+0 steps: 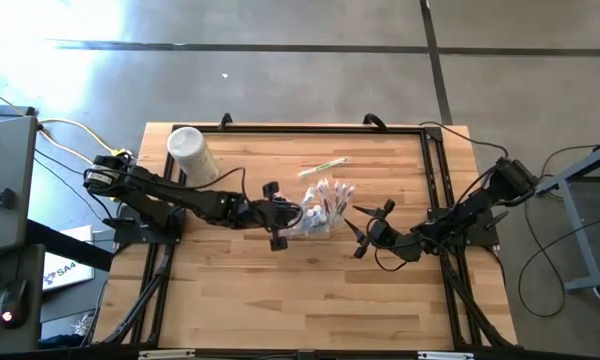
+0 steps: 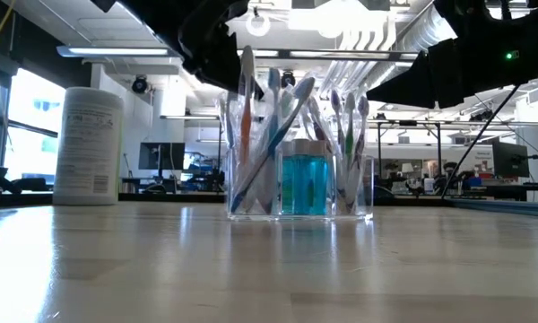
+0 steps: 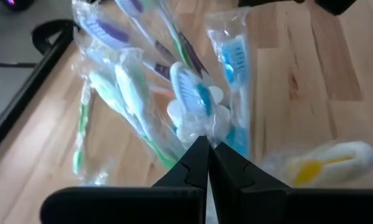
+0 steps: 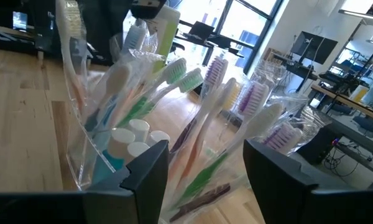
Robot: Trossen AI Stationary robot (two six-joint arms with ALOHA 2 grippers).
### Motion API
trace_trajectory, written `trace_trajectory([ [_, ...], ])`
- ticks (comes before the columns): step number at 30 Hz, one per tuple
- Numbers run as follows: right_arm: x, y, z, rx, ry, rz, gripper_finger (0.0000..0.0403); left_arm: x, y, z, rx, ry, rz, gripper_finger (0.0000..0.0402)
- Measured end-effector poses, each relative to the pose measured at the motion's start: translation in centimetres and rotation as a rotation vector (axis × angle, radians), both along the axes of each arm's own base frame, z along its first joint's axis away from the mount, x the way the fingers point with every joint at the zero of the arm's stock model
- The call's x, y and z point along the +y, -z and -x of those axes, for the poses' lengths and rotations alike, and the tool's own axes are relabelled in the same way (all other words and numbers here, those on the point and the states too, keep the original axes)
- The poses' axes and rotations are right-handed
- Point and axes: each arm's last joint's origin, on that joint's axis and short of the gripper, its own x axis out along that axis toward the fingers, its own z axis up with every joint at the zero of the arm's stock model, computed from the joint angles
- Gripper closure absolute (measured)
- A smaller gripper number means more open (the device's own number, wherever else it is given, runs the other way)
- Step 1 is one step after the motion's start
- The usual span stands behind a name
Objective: Pick & Place toothbrushing station
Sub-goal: Put the blue toothbrush into the transparent organizer, then put the green toothbrush into the transparent organizer
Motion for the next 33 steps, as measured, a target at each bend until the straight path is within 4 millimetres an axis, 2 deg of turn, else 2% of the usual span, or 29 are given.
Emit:
trace_trajectory([
  [7, 0.0, 0.1, 0.0, 0.006, 0.002, 0.004, 0.0202, 0.0, -0.2, -0.1, 0.003, 0.028, -0.051, 0.0374],
  [11, 0.2, 0.0, 0.3, 0.027, 0.057, 0.054, 0.0202, 0.0, -0.2, -0.1, 0.003, 0.027, -0.052, 0.0338],
  [16, 1.0, -1.1, 1.6, 0.067, 0.182, 0.164, 0.0202, 0.1, -0.2, 0.0, 0.015, 0.008, -0.067, 0.028],
  [24, 1.7, -3.4, 3.5, 0.109, 0.27, 0.231, 0.0202, 0.2, -0.5, 0.2, 0.006, -0.023, -0.084, 0.0206],
  [33, 0.7, -7.8, 5.9, -0.049, 0.242, 0.062, 0.0202, 0.4, -2.9, 1.3, -0.098, -0.038, -0.06, 0.0203],
])
